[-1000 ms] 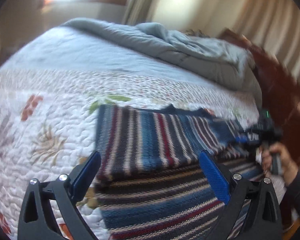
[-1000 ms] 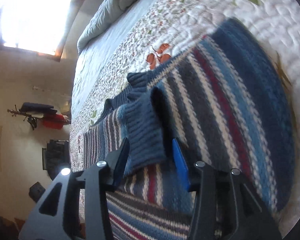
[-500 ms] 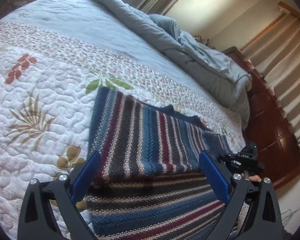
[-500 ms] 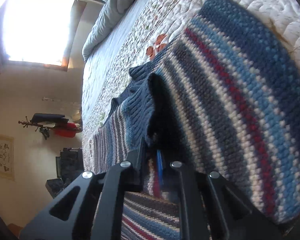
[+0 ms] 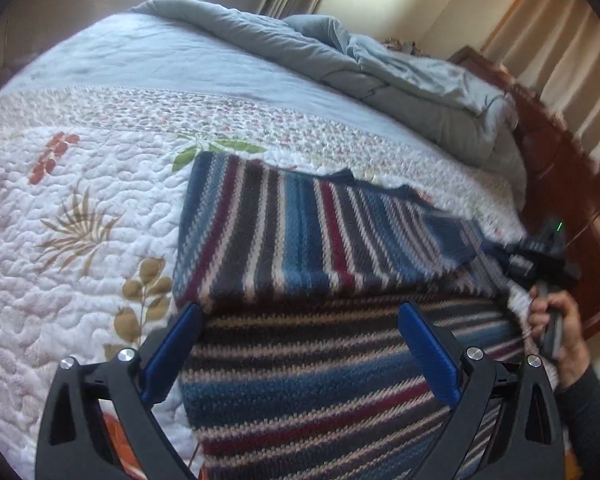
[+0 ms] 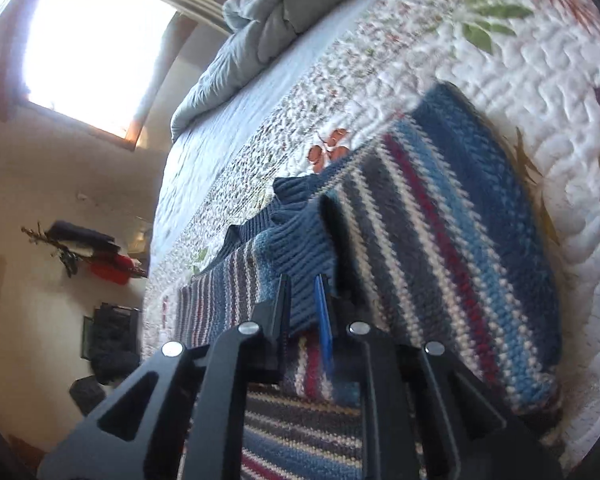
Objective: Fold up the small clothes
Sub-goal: 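Open the right gripper and withdraw both tools from the sweater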
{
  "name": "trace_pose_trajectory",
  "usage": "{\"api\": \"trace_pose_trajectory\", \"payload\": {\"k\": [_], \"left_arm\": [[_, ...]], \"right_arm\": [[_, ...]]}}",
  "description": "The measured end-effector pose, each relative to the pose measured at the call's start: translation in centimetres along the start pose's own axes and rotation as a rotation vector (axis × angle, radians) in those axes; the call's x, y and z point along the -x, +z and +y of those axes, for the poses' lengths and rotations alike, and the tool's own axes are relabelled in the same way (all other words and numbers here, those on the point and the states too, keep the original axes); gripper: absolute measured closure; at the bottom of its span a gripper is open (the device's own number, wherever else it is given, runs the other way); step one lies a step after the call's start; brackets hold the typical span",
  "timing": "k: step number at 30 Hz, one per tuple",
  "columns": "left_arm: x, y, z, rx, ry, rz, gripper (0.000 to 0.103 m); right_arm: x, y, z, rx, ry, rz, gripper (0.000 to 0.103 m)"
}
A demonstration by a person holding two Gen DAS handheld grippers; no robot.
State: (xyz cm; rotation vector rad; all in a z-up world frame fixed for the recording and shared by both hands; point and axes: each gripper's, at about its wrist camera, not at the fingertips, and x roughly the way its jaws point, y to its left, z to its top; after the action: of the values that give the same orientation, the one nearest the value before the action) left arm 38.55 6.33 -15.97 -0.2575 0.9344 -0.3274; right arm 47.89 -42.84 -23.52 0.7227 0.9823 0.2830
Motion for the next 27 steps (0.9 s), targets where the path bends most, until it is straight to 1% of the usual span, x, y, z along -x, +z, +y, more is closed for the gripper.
{"api": "trace_pose_trajectory", "payload": {"k": [1,2,3,4,5,6,7,8,9,11,13,15,16,17,18,19,20,21,23,24,25,26,27], "left_arm": [[0.3,-0.8,-1.2,-0.044,0.042,-0.002,0.004],[0.5,-1.3,-1.9,-0.067,0.061,-0.006,0.004],[1.0,-2.0,-3.0,-0.1,0.089,-0.014,0.004],[1.4,-2.4,-3.7,-0.12,0.103,-0.018,0.004],[1.8,-3.0,-4.5,-0.141,0.121,-0.019,0.004],[2.2,-3.4,-5.2,-0.157,0.133,-0.021,0.004],[2.8,-4.0,-6.0,-0.172,0.14,-0.022,0.004],[3.2,-4.4,-6.5,-0.183,0.145,-0.021,0.004],[4.1,-4.9,-7.5,-0.204,0.151,-0.022,0.004],[5.6,-5.7,-8.8,-0.234,0.162,-0.034,0.004],[7.7,-6.3,-10.2,-0.259,0.166,-0.054,0.004],[9.3,-6.9,-11.1,-0.272,0.17,-0.065,0.004],[10.4,-7.3,-11.7,-0.277,0.167,-0.074,0.004],[11.2,-7.6,-12.3,-0.283,0.165,-0.079,0.004],[12.4,-8.2,-12.9,-0.292,0.159,-0.085,0.004],[13.2,-8.6,-13.4,-0.295,0.154,-0.089,0.004],[14.2,-9.1,-13.7,-0.294,0.142,-0.092,0.004],[14.9,-9.6,-14.0,-0.289,0.128,-0.092,0.004],[16.7,-11.1,-14.1,-0.268,0.065,-0.075,0.004],[17.5,-12.0,-13.6,-0.233,0.012,-0.053,0.004],[17.9,-12.7,-13.2,-0.202,-0.027,-0.038,0.004],[18.2,-13.5,-12.4,-0.166,-0.06,-0.024,0.004],[18.5,-14.7,-11.5,-0.122,-0.077,-0.006,0.004]], "right_arm": [[-0.5,0.0,0.3,0.029,-0.031,-0.002,0.09],[-1.0,-0.2,0.4,0.047,-0.079,-0.014,0.09],[-1.4,-0.2,0.2,0.037,-0.084,-0.01,0.089],[-2.3,-0.3,-0.7,0.013,-0.095,0.032,0.089],[-3.0,-0.4,-1.2,-0.001,-0.106,0.071,0.091],[-3.0,-0.6,-1.6,-0.007,-0.11,0.073,0.095],[-2.7,-0.7,-1.5,-0.002,-0.114,0.071,0.095],[-2.0,-0.8,-1.3,-0.002,-0.114,0.061,0.09],[-0.8,-1.0,-0.9,0.0,-0.105,0.043,0.082],[1.4,-1.9,0.3,0.041,-0.093,0.02,0.08],[3.7,-3.3,1.6,0.097,-0.101,0.011,0.079],[5.6,-4.8,2.3,0.112,-0.093,0.008,0.073],[6.9,-6.1,2.7,0.119,-0.087,0.01,0.072],[8.2,-7.2,2.9,0.125,-0.078,0.011,0.068],[9.2,-8.3,3.1,0.132,-0.072,0.014,0.063],[10.9,-10.0,3.4,0.147,-0.075,0.015,0.062],[12.0,-11.0,3.6,0.156,-0.074,0.012,0.059],[13.8,-12.6,3.9,0.172,-0.069,0.007,0.053],[16.4,-15.4,4.3,0.205,-0.071,0.005,0.044],[17.8,-17.1,4.4,0.222,-0.075,0.007,0.04],[18.8,-18.3,4.3,0.236,-0.08,0.016,0.039],[19.8,-19.8,4.3,0.25,-0.087,0.027,0.039],[21.1,-21.7,3.9,0.256,-0.094,0.033,0.038]]}}
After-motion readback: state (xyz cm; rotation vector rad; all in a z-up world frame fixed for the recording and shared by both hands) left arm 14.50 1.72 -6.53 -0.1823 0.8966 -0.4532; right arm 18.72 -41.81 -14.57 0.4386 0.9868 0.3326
